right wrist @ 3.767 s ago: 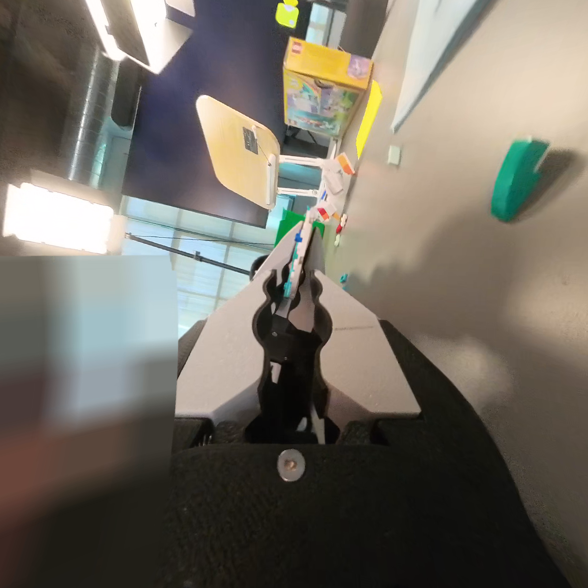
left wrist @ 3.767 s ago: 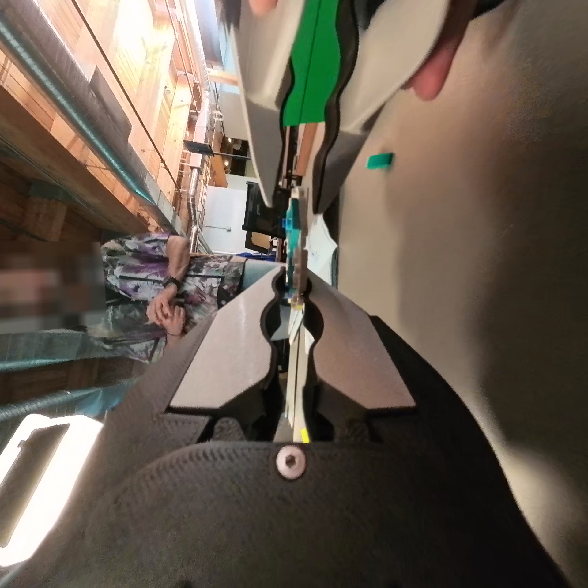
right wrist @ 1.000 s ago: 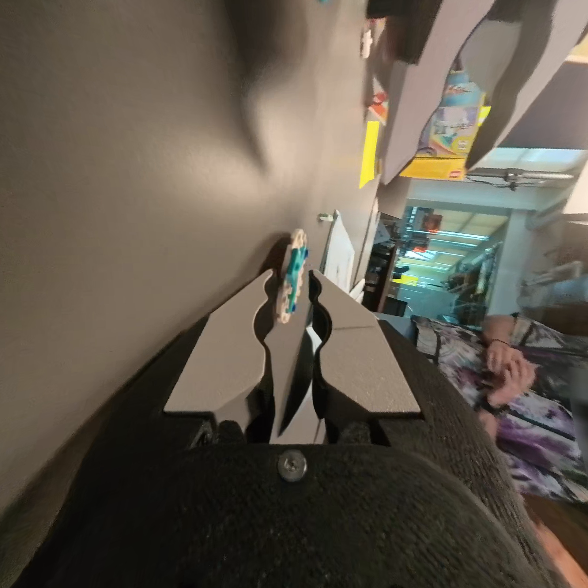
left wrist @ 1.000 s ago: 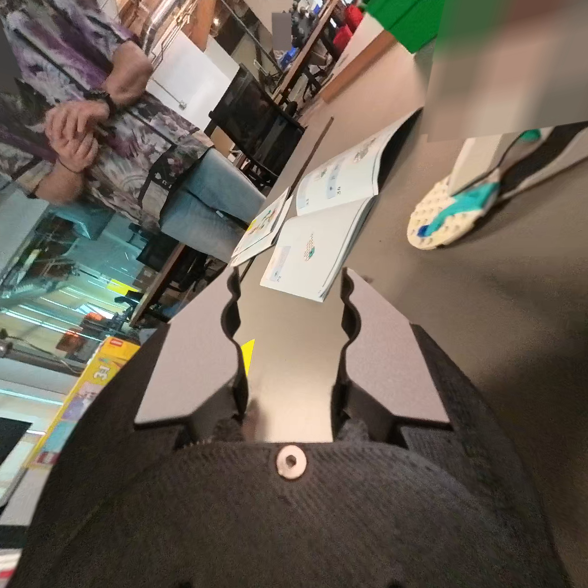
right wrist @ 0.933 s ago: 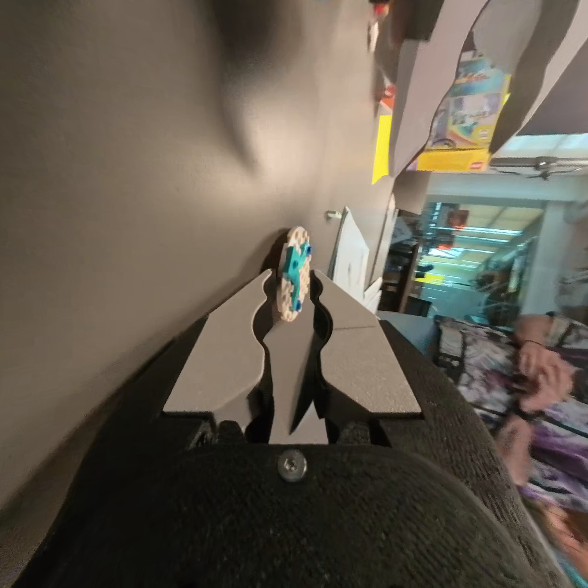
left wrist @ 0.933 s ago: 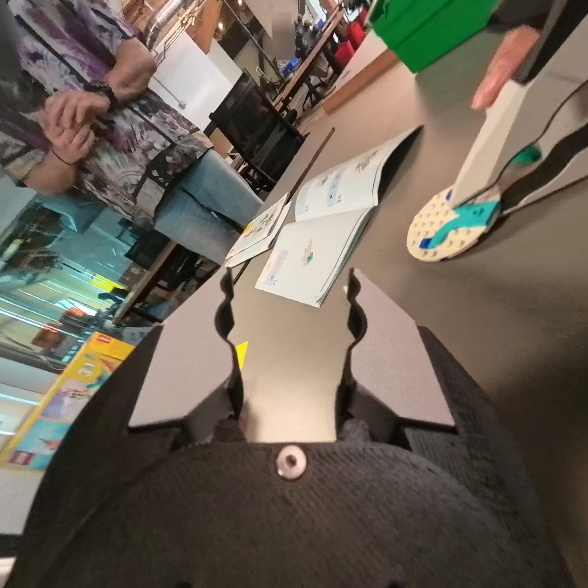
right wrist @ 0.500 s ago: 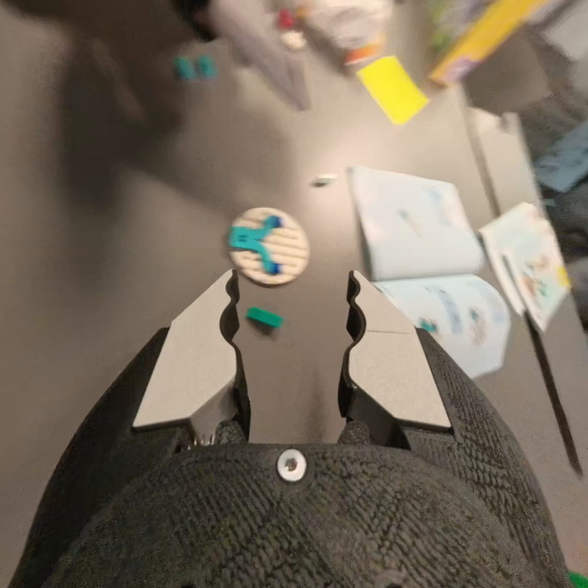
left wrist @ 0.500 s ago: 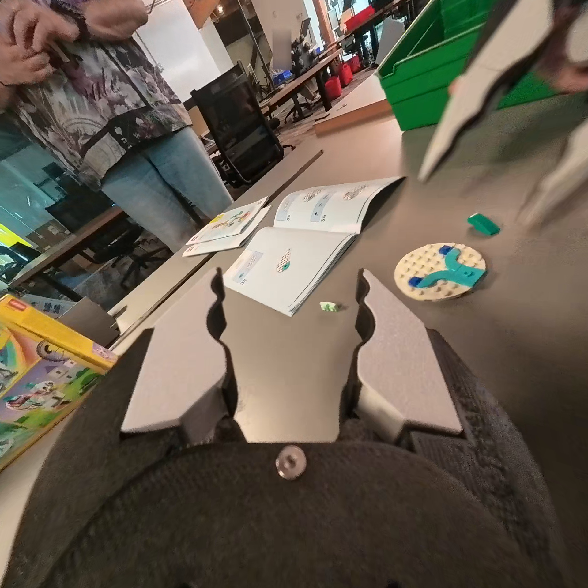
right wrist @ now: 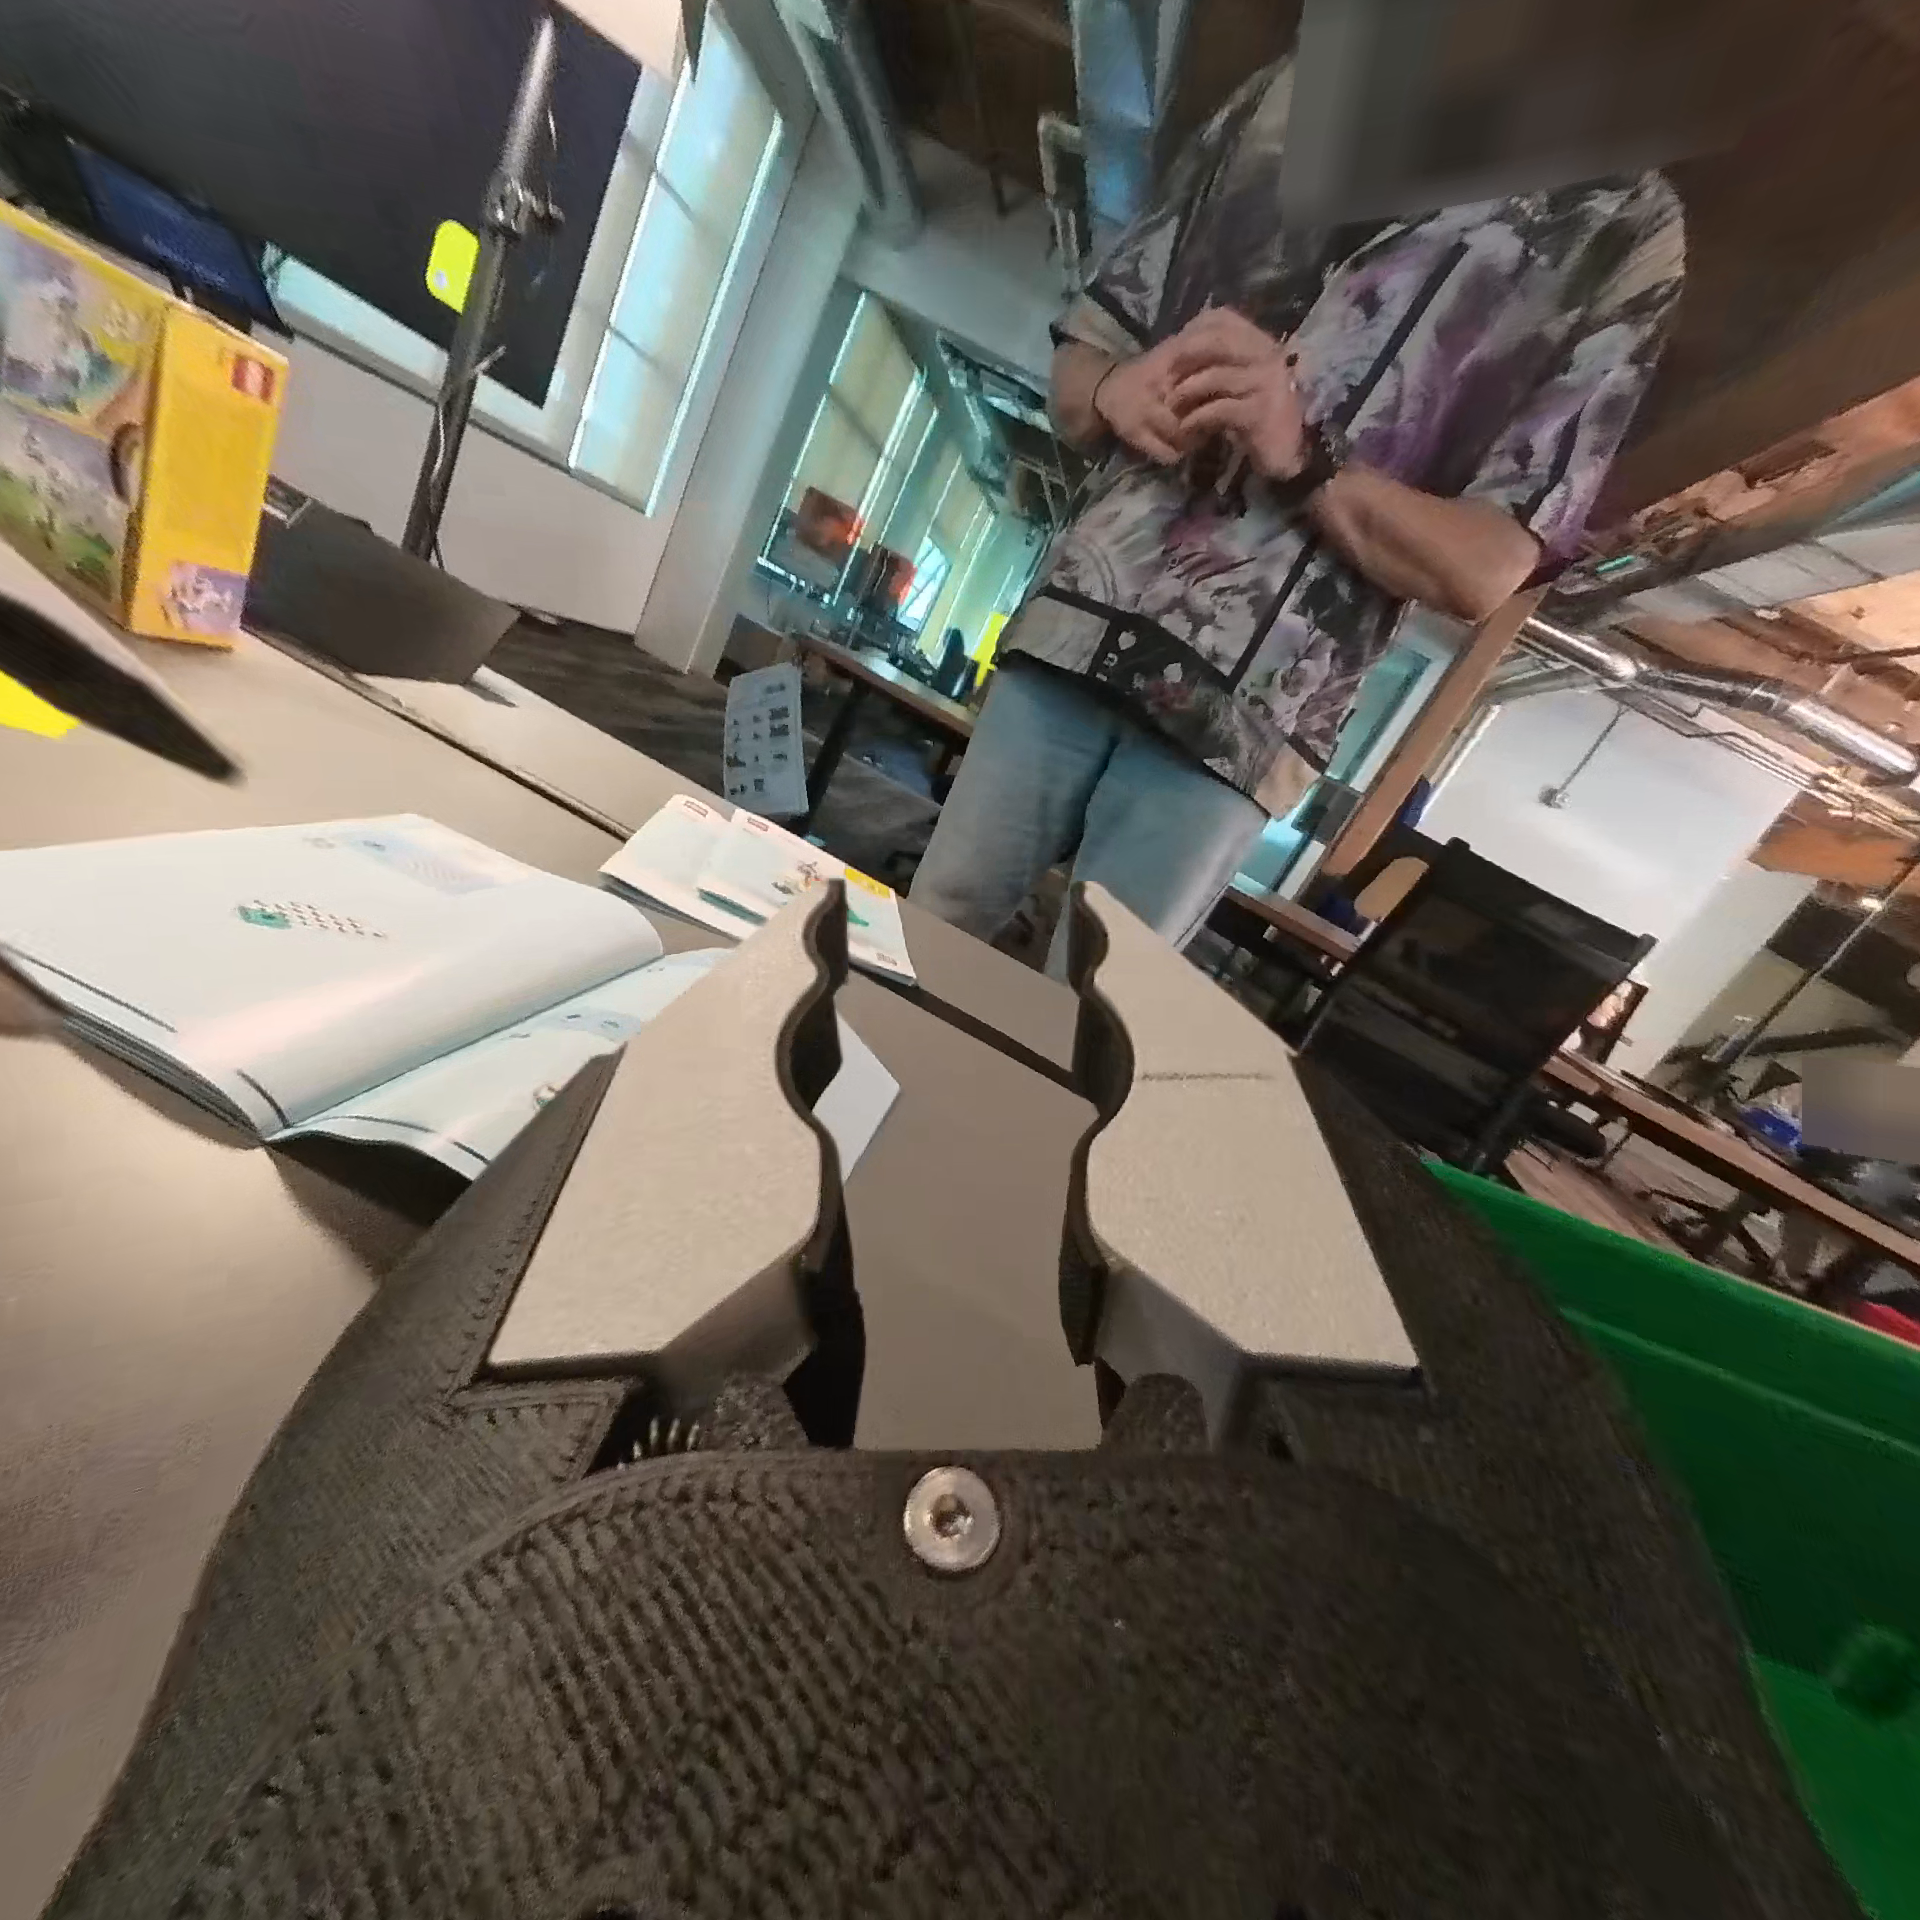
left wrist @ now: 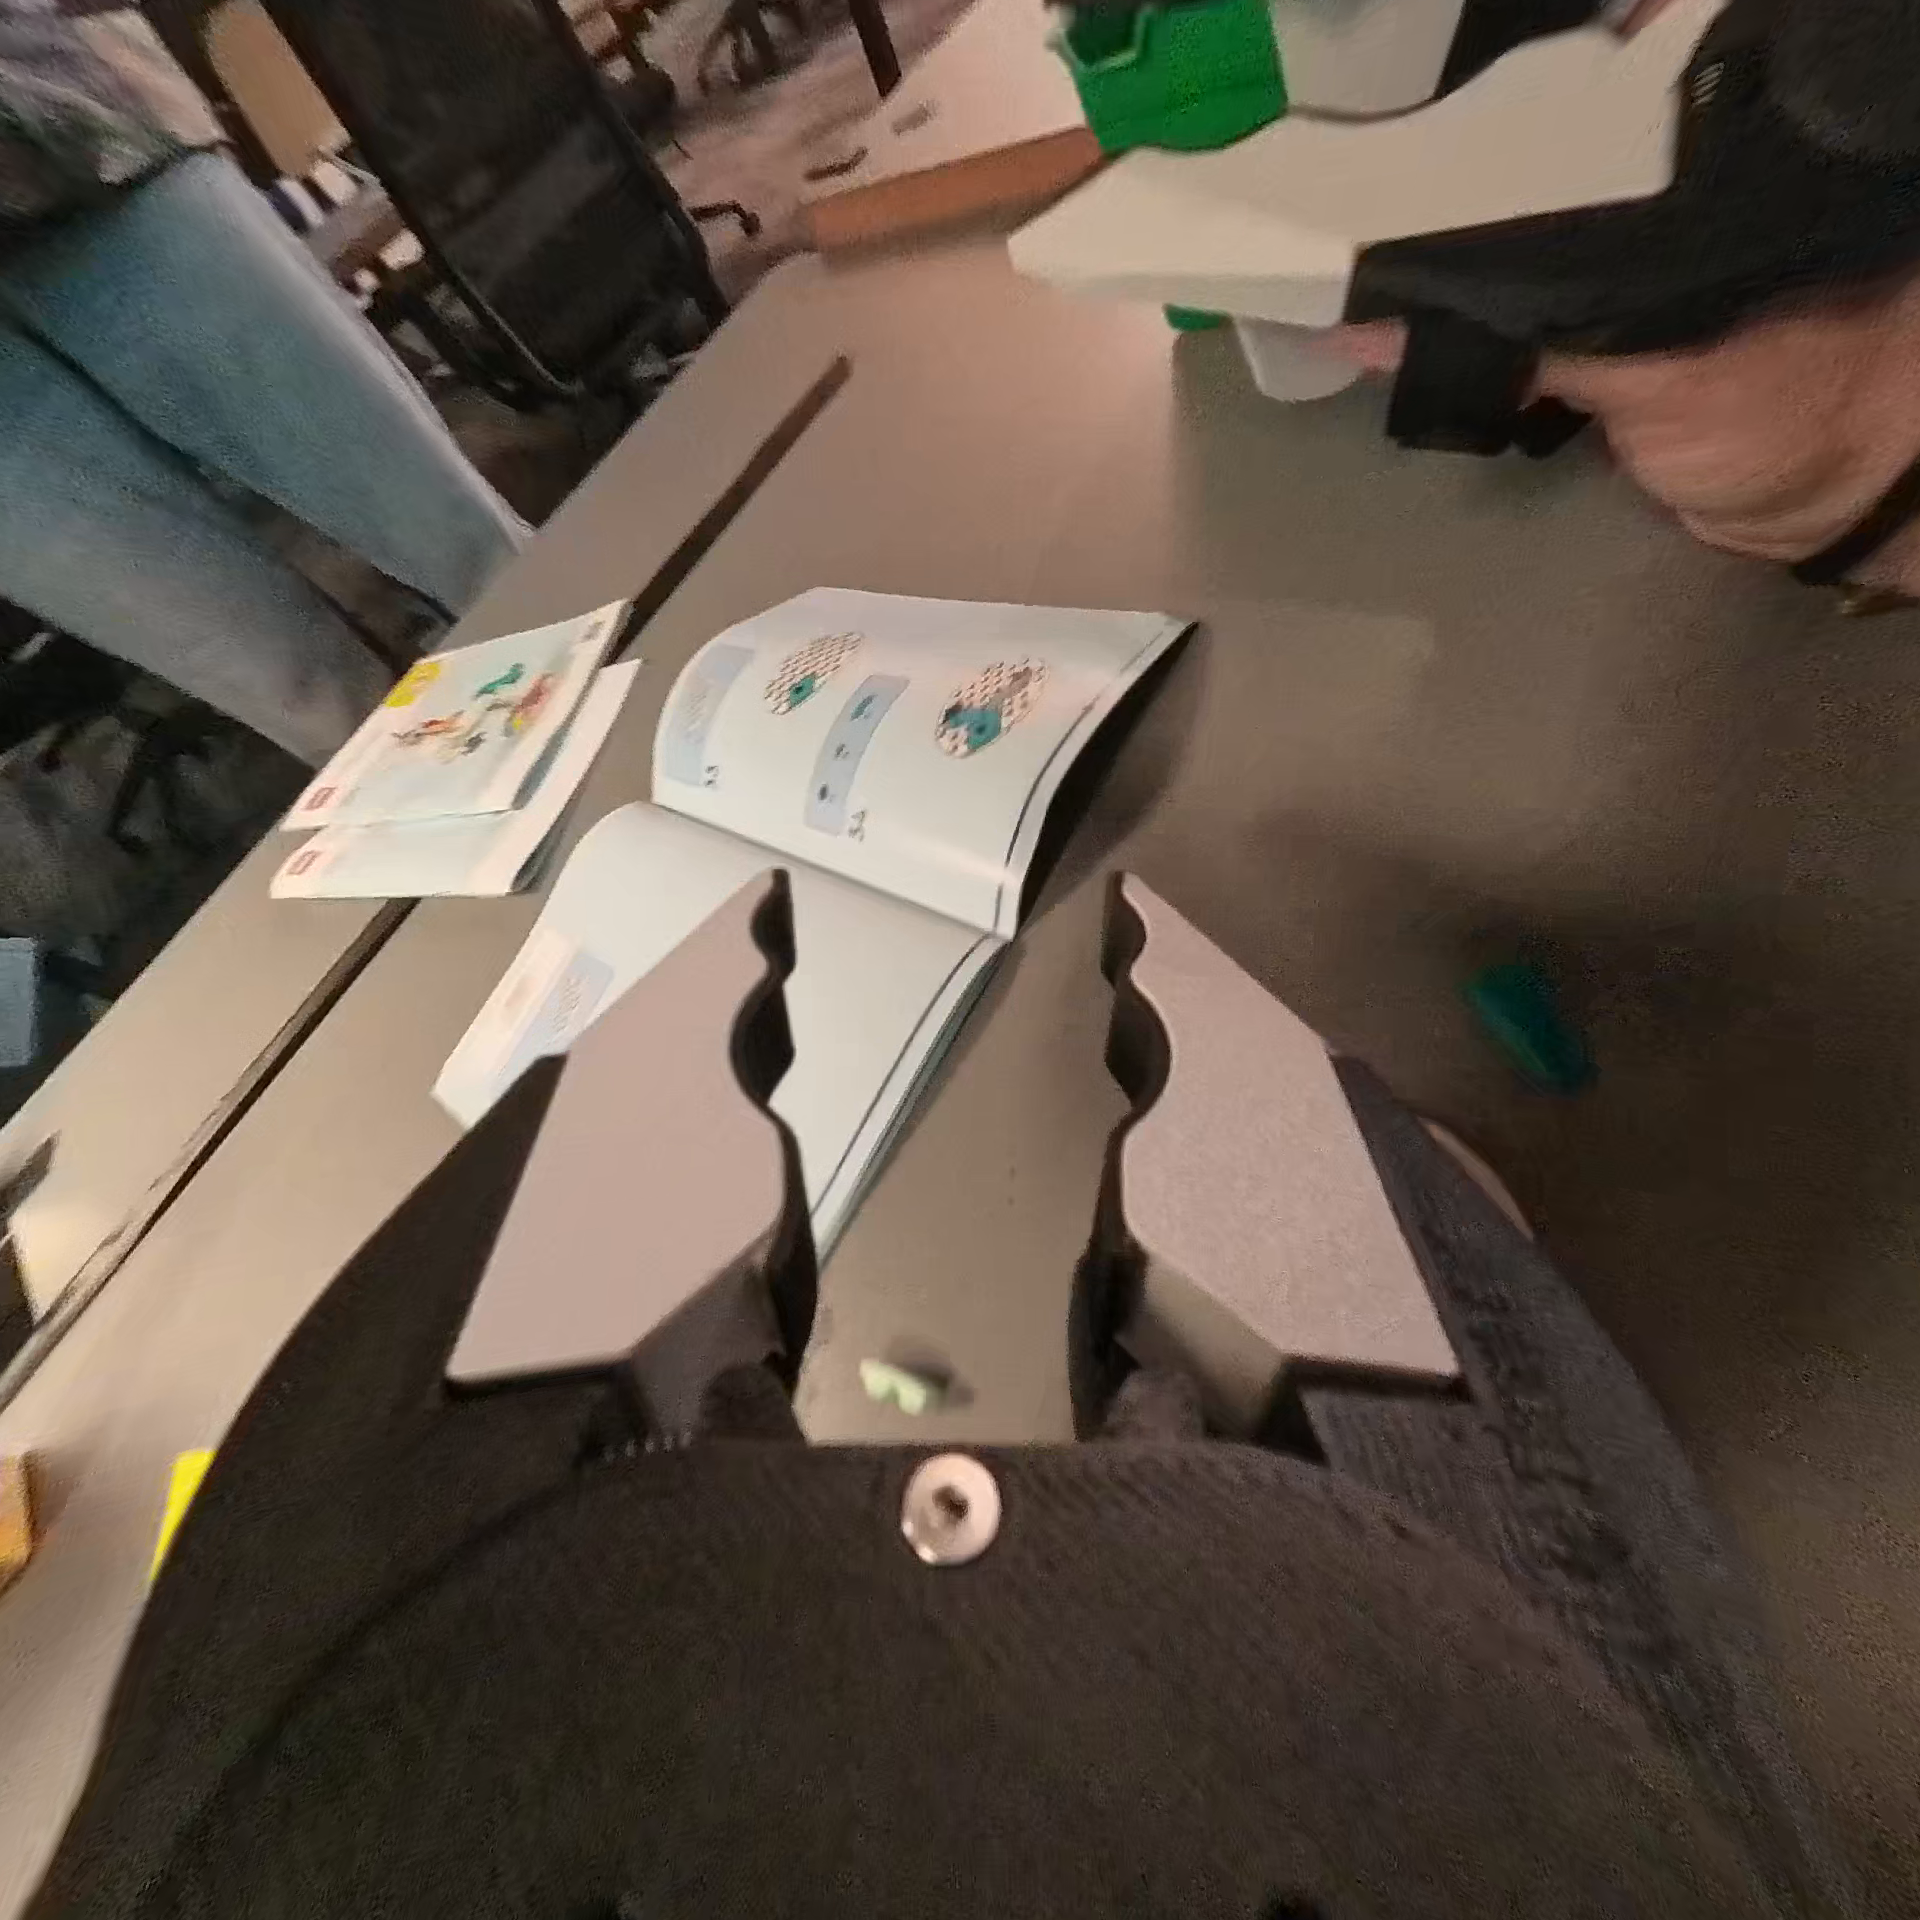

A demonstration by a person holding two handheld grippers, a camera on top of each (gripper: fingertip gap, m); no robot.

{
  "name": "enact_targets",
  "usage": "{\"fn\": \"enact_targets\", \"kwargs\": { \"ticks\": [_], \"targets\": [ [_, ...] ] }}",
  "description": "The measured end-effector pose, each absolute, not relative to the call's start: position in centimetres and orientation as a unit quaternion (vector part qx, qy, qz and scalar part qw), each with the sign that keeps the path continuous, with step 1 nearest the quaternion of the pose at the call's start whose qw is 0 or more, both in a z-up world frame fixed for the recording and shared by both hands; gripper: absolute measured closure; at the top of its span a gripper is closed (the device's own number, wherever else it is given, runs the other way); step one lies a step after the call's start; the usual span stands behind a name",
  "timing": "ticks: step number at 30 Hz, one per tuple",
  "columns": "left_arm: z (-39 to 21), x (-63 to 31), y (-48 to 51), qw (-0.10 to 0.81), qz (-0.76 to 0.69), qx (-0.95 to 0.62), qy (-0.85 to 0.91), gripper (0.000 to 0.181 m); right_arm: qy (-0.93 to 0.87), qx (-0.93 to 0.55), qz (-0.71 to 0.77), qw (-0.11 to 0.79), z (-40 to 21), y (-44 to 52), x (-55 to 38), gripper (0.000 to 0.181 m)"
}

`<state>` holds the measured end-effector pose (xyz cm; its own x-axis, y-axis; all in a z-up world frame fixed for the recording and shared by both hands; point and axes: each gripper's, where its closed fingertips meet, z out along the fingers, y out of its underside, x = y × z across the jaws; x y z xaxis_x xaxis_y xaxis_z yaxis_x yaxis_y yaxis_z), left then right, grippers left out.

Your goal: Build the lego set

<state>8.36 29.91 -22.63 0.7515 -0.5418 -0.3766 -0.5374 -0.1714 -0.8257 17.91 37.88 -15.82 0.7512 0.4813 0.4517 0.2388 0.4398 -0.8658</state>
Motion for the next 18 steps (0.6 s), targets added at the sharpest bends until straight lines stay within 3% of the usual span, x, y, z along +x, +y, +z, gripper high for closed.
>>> {"fn": "enact_targets", "kwargs": {
  "ticks": [8, 11, 18],
  "targets": [
    [-27.3, 10.6, 34.9, 0.464, 0.057, -0.777, 0.422, 0.124, -0.333, -0.532, 0.089, 0.773, -15.9, 38.1, 18.4, 0.142],
    [-27.0, 10.3, 35.4, 0.480, 0.068, -0.771, 0.412, 0.139, -0.339, -0.532, 0.097, 0.770, -15.9, 37.9, 18.2, 0.141],
    [-26.1, 9.8, 35.1, 0.510, 0.052, -0.768, 0.384, 0.146, -0.378, -0.529, 0.087, 0.755, -16.6, 37.1, 17.0, 0.141]
  ]
}}
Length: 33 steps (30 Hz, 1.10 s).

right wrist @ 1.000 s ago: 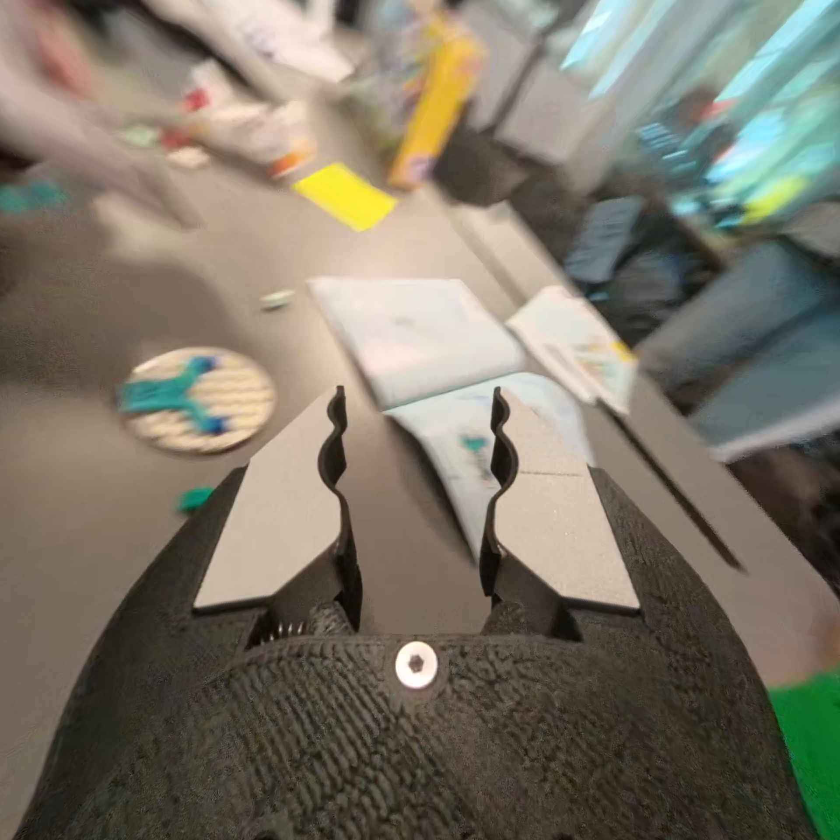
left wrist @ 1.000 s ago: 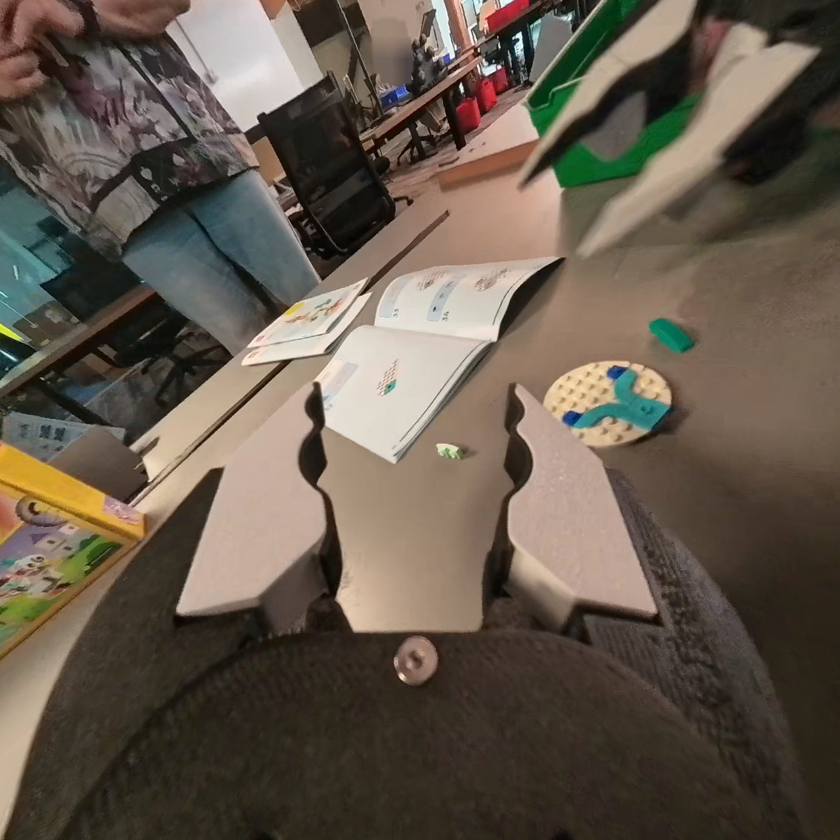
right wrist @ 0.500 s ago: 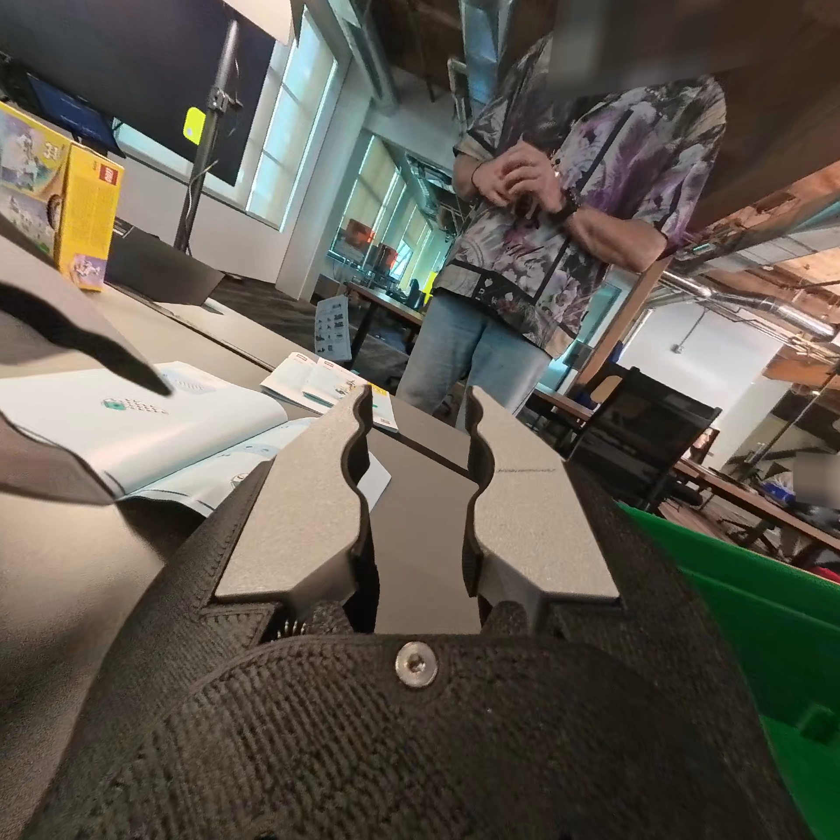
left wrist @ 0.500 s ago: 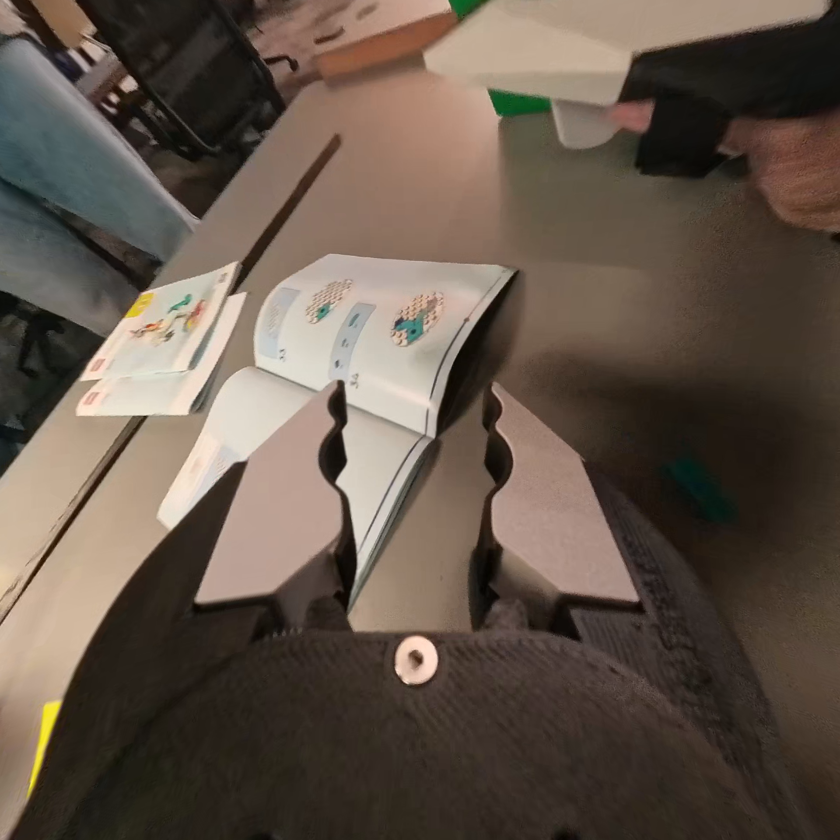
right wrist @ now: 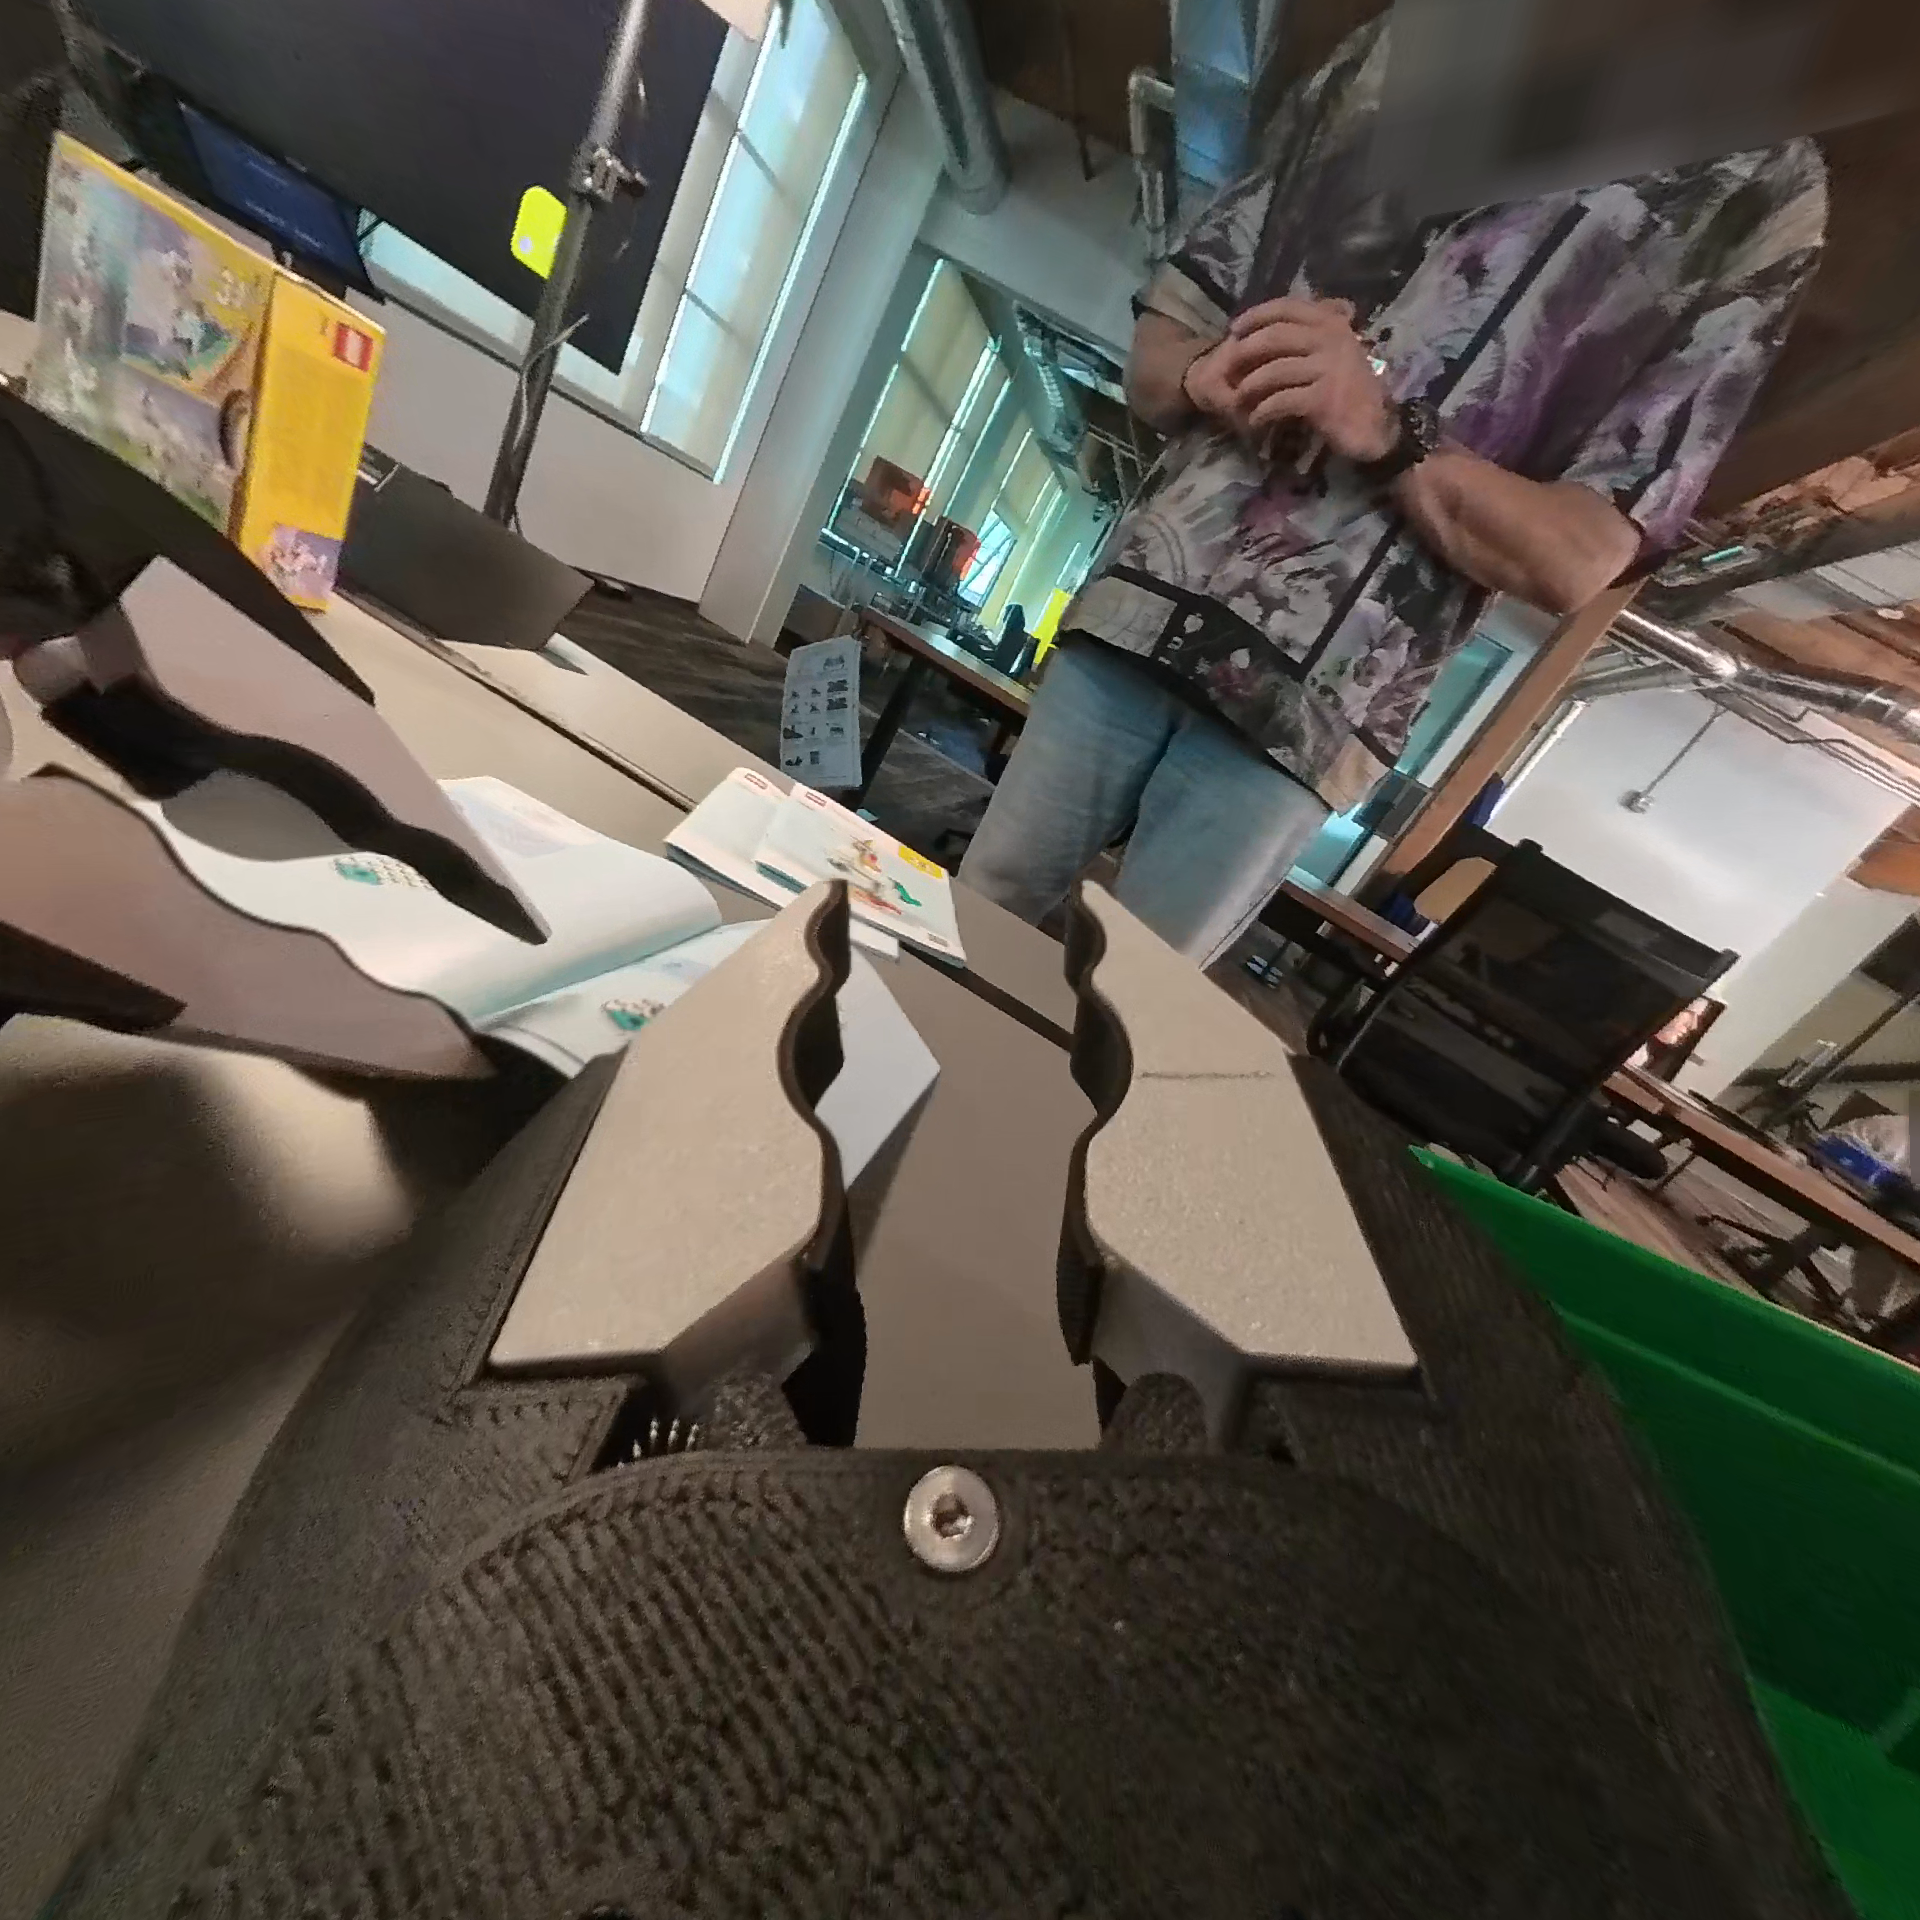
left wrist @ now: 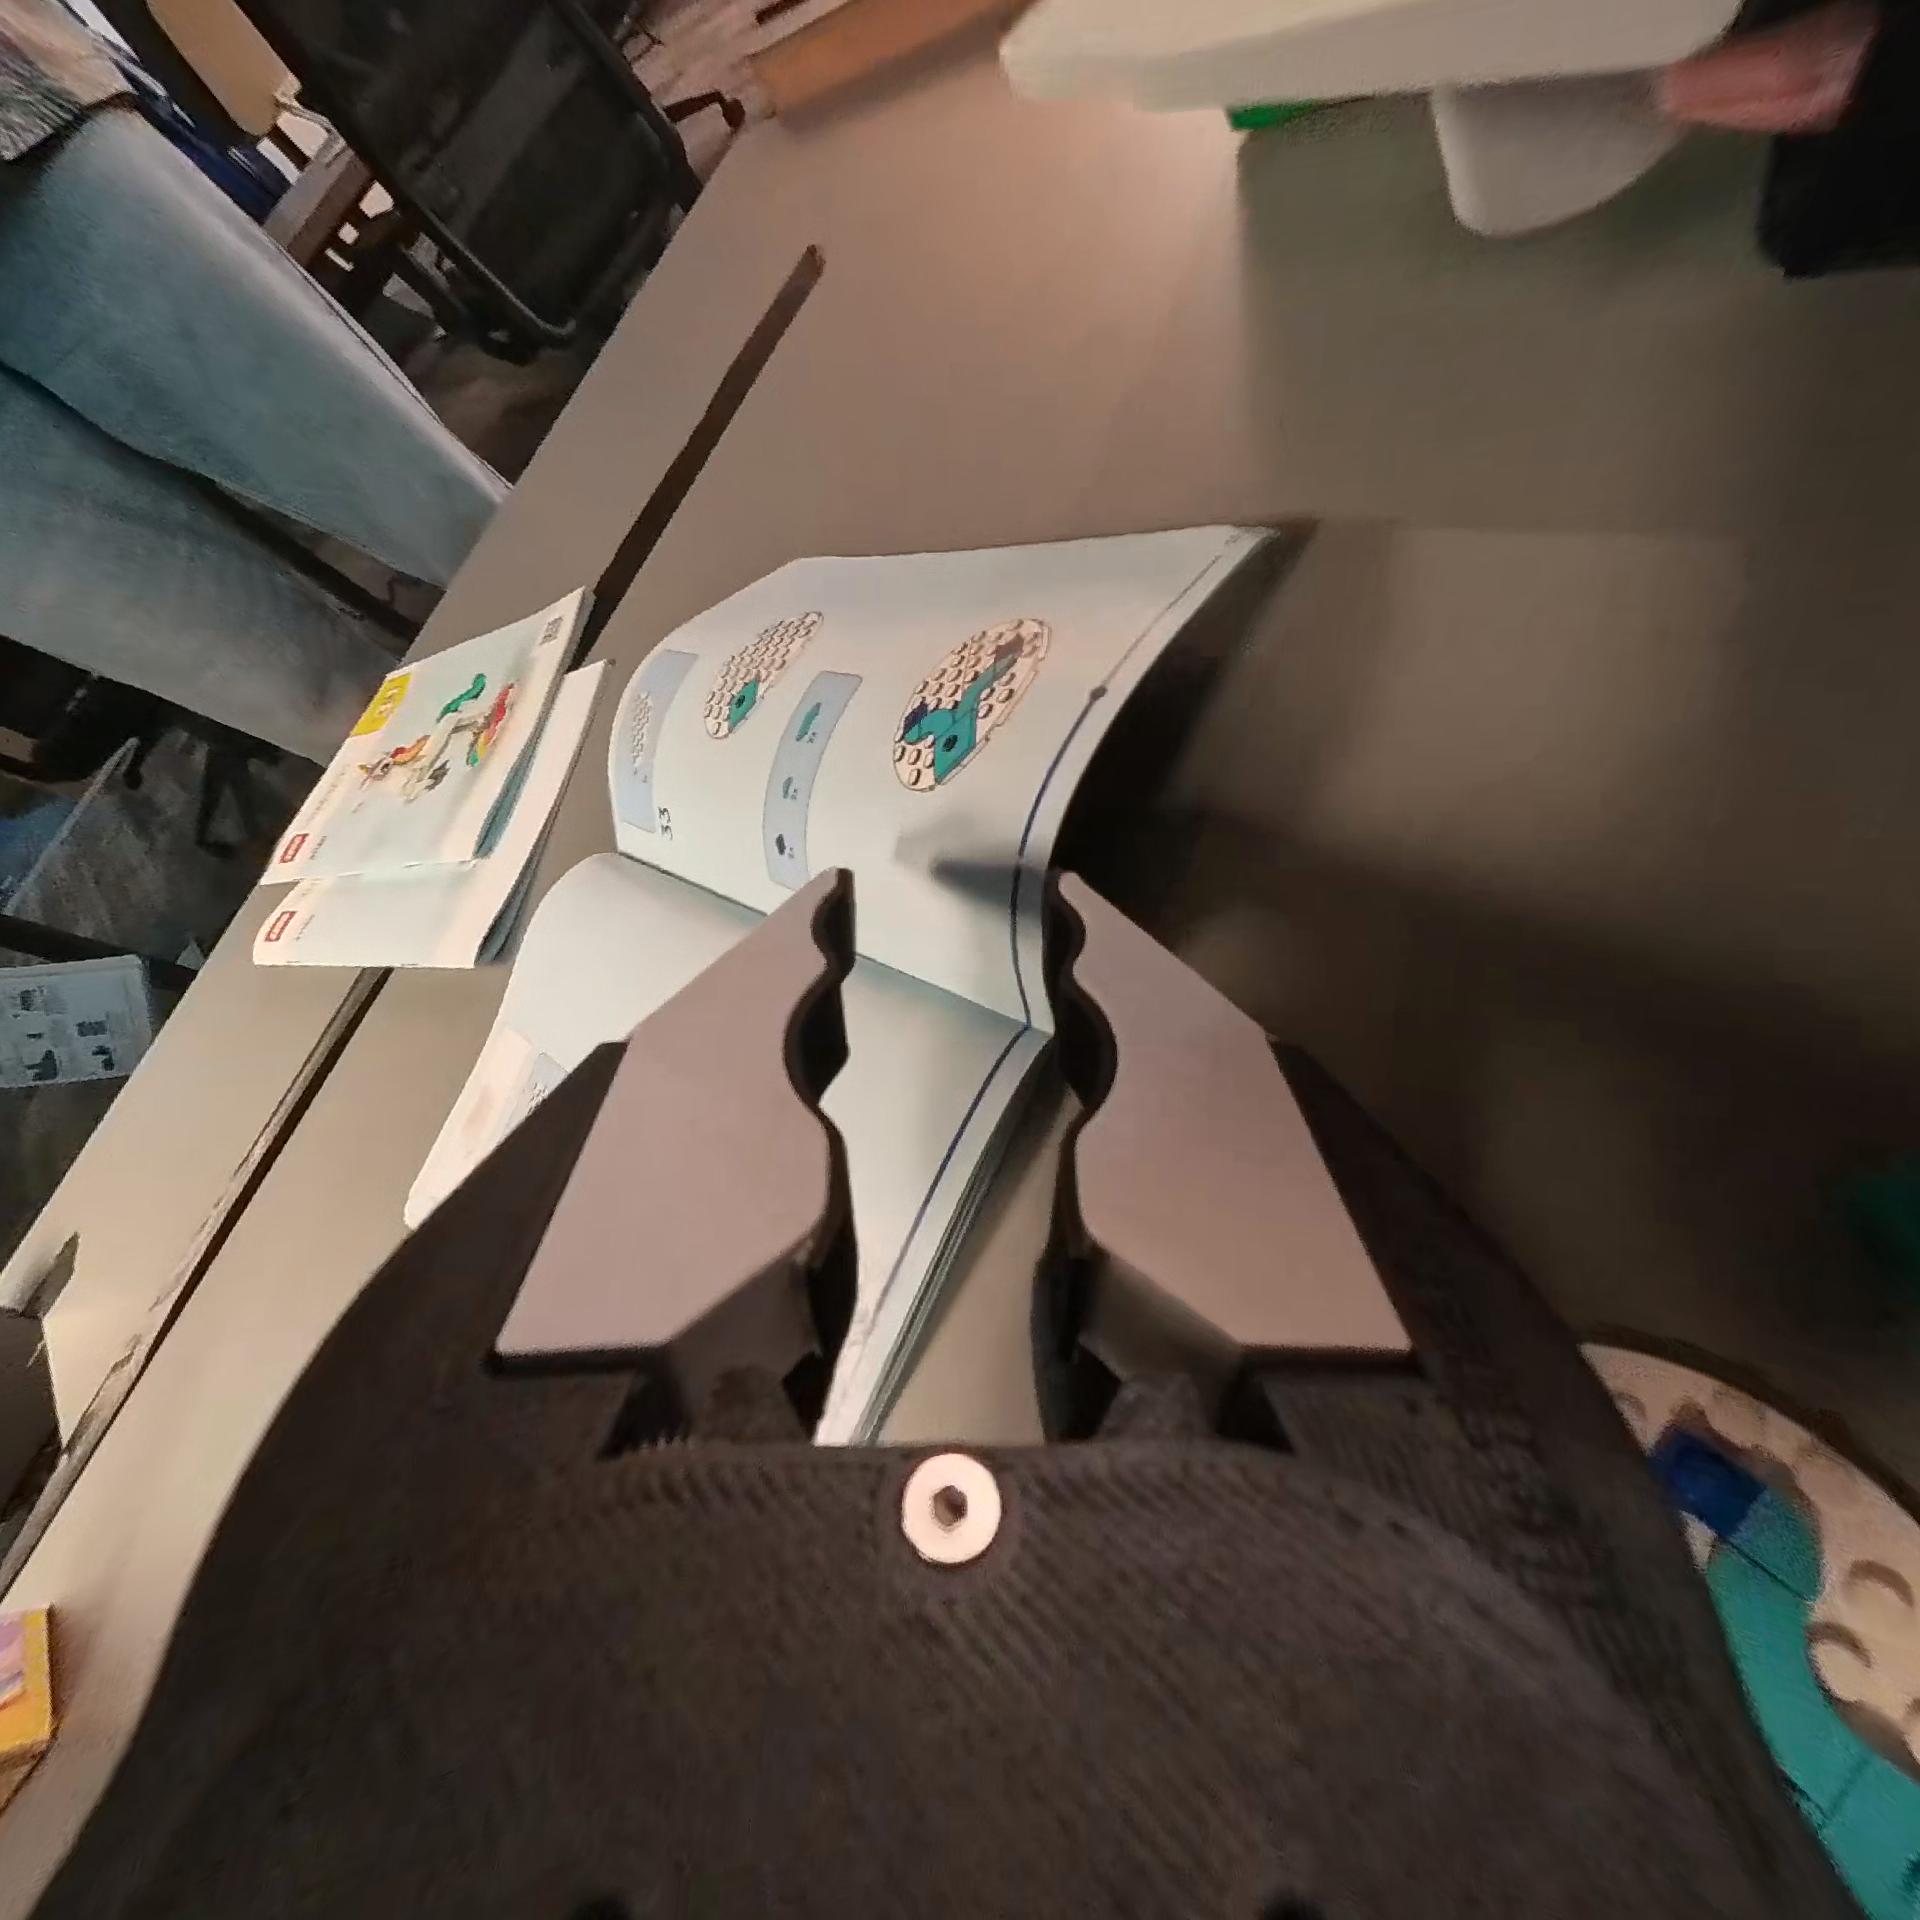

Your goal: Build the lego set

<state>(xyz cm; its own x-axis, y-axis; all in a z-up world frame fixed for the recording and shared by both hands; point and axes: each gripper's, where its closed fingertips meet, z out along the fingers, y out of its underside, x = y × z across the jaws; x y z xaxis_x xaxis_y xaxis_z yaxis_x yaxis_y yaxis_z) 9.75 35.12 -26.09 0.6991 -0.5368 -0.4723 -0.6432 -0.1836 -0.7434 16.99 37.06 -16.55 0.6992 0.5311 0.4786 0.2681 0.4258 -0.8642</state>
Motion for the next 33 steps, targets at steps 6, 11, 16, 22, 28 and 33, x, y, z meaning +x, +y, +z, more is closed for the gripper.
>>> {"fn": "enact_targets", "kwargs": {
  "ticks": [6, 11, 16, 22, 28, 33],
  "targets": [
    [-25.4, 9.3, 35.1, 0.531, 0.049, -0.762, 0.367, 0.162, -0.404, -0.523, 0.071, 0.747, -17.1, 36.5, 16.3, 0.141],
    [-25.3, 8.5, 35.2, 0.540, 0.056, -0.761, 0.355, 0.172, -0.405, -0.527, 0.071, 0.744, -17.4, 36.6, 16.2, 0.141],
    [-24.9, 7.7, 35.6, 0.554, 0.065, -0.757, 0.340, 0.175, -0.406, -0.529, 0.068, 0.743, -17.5, 36.6, 16.2, 0.141],
    [-24.6, 7.4, 35.6, 0.564, 0.074, -0.750, 0.337, 0.179, -0.415, -0.524, 0.058, 0.741, -17.7, 36.5, 16.0, 0.142],
    [-24.3, 7.3, 35.7, 0.573, 0.070, -0.748, 0.328, 0.181, -0.435, -0.513, 0.055, 0.738, -18.0, 36.1, 15.3, 0.142],
    [-24.1, 7.2, 35.7, 0.577, 0.063, -0.748, 0.322, 0.181, -0.436, -0.512, 0.057, 0.738, -18.0, 36.1, 15.3, 0.142]
  ]
}}
